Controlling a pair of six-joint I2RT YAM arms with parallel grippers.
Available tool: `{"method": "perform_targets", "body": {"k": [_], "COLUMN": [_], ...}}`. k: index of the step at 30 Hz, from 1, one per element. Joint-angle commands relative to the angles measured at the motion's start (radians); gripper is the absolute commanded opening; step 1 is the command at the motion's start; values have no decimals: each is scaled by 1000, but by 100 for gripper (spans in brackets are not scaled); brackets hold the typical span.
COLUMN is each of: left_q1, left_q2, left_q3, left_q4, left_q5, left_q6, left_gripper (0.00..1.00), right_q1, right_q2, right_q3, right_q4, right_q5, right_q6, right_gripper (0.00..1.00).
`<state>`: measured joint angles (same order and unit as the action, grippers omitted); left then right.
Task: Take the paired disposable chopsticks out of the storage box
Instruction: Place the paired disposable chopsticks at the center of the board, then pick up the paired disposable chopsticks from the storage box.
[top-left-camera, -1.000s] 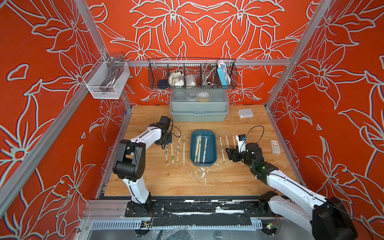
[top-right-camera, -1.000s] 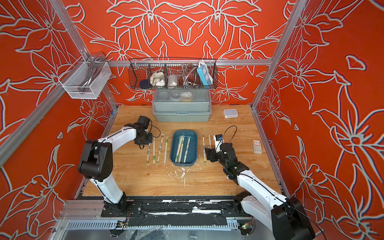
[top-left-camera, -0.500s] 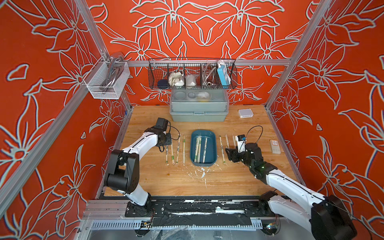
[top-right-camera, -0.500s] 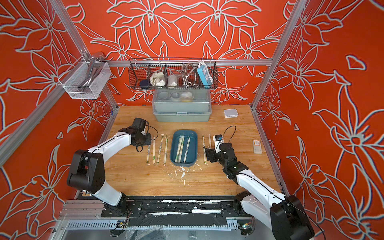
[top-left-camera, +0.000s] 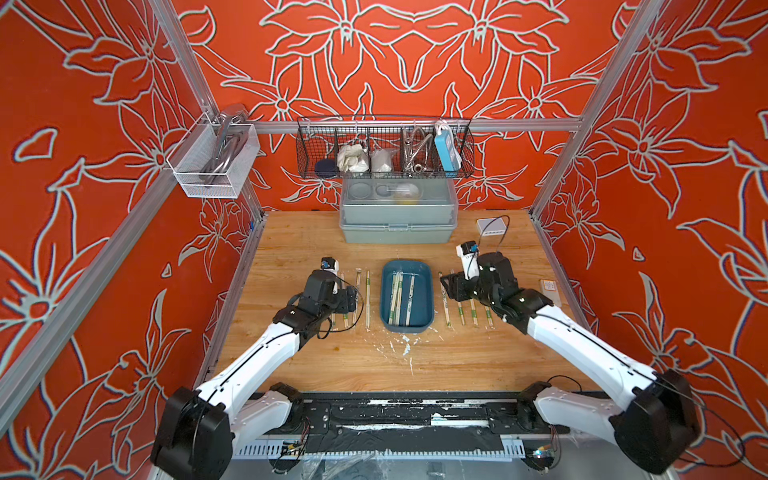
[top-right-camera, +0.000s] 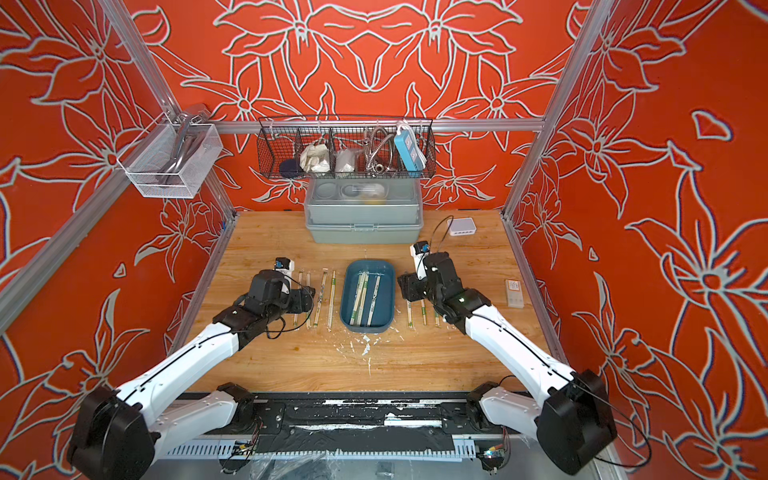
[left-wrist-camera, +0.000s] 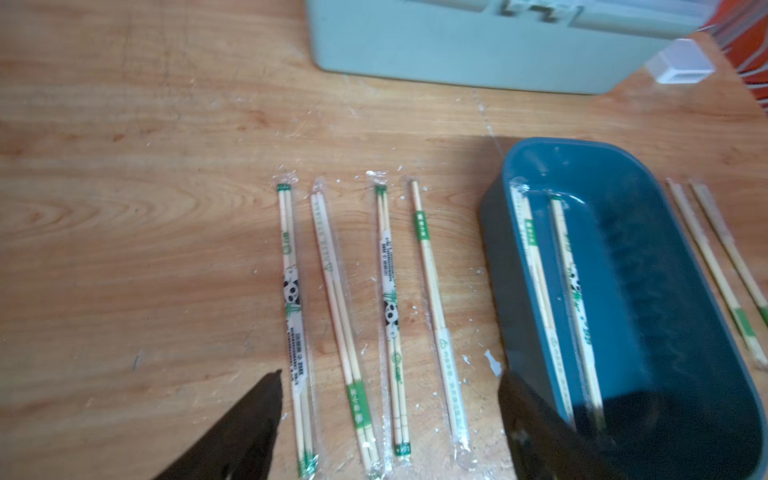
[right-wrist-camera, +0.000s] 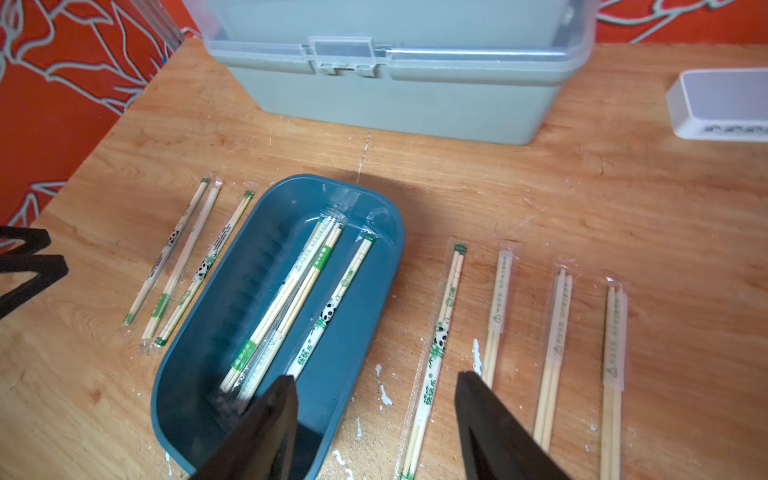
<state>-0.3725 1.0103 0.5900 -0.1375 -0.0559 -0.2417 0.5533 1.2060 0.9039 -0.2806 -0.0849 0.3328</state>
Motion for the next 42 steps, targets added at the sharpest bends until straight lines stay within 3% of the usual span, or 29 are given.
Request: {"method": "perform_targets", "body": {"k": [1,6,12,30,42], "left_q1": [-38,-51,-53,-59,-59], "left_q2": [-88,-226,-339,-321,-255], "left_q3": [-91,-239,-316,-297,-273], "left_q4": [161,277,334,302,298], "left_q5": [141,278,286,233,237], "left_q6": [104,150,167,185,186], "left_gripper": [83,90,97,100,100], "right_q1": [53,137,166,192,192], "right_q2": [100,259,417,860,957], "right_q3": [114,290,424,805,822], "right_q4": [-207,-312,-368,-566,-557], "right_q5": [19,101,144,198,224], "right_q6": [25,48,99,179,269], "right_gripper": [61,59,58,50,49]}}
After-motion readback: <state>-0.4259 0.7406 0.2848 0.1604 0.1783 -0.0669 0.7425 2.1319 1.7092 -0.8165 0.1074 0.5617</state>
